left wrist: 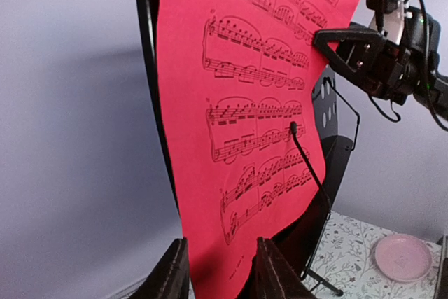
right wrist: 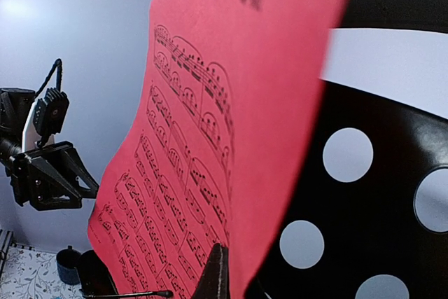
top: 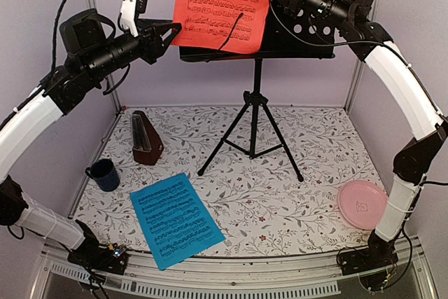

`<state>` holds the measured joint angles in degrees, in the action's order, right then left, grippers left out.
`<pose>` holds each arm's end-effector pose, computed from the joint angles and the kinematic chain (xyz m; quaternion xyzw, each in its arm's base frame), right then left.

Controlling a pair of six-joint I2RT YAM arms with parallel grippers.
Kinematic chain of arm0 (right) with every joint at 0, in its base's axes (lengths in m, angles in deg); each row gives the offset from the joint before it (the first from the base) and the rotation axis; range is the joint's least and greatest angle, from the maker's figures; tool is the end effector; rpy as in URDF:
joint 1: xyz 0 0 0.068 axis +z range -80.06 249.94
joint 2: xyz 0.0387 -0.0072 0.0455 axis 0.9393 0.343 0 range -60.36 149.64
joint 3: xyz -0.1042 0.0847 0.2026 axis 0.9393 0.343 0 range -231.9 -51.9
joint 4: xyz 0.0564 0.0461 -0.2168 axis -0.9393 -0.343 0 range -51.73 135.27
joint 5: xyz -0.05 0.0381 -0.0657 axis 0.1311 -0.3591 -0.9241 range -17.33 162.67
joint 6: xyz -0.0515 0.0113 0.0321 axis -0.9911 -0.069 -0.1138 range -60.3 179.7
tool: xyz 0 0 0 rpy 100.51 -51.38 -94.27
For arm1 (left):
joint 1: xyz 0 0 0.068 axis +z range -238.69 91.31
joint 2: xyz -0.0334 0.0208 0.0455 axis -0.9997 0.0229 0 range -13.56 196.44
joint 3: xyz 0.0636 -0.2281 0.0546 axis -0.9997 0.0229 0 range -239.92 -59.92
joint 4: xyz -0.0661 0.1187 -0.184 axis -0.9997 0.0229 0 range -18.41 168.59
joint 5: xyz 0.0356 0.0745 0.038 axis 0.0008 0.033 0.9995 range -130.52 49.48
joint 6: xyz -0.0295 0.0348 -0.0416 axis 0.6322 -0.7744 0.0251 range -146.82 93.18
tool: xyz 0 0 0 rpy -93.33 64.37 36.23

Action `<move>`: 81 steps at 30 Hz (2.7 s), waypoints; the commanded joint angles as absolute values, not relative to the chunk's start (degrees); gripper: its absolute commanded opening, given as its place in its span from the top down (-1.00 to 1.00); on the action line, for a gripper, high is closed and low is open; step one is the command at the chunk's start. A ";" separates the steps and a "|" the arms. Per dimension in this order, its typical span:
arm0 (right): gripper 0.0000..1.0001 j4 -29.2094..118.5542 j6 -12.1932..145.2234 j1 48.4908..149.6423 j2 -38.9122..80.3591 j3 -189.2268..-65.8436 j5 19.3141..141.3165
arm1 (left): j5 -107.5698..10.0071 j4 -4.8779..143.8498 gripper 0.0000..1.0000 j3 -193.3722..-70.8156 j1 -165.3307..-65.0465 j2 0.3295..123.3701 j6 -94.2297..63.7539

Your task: Set up the instrument practice props

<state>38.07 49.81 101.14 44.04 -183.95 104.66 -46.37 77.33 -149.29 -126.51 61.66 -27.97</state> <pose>0.2801 0.1984 0.5294 -0.4043 0.4339 0.3005 0.7470 0.2090 -0.1683 0.4659 0.2540 0.6023 -0.2694 0.7072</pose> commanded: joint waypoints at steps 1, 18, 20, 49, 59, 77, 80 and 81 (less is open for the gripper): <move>0.96 39.77 50.20 101.73 44.31 -184.75 103.80 | -49.14 77.38 0.49 -151.33 -125.60 62.29 -27.77; 0.97 41.31 49.11 102.55 44.33 -184.48 102.38 | -48.12 76.06 0.39 -150.00 -125.12 62.35 -27.18; 0.97 41.23 48.92 102.60 44.33 -184.41 102.25 | -46.95 76.30 0.32 -150.06 -124.99 61.62 -27.71; 0.98 42.07 48.13 102.81 44.50 -184.40 101.32 | -57.41 77.30 1.00 -151.64 -121.74 63.47 -25.55; 0.98 42.98 47.19 102.90 44.50 -184.36 100.39 | -58.43 74.37 1.00 -146.24 -121.80 62.64 -22.56; 0.91 43.41 45.68 102.90 42.87 -181.07 97.02 | -54.87 73.84 1.00 -143.51 -121.82 61.88 -22.16; 0.55 43.54 46.56 102.90 42.27 -180.23 97.85 | -55.63 73.62 1.00 -143.87 -121.82 62.31 -21.97; 0.44 43.37 47.02 102.90 42.11 -180.10 98.28 | -55.91 73.55 1.00 -143.98 -121.82 62.49 -21.86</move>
<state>41.67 46.09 103.22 44.00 -181.13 99.35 -56.55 72.89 -144.43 -122.18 63.15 -22.17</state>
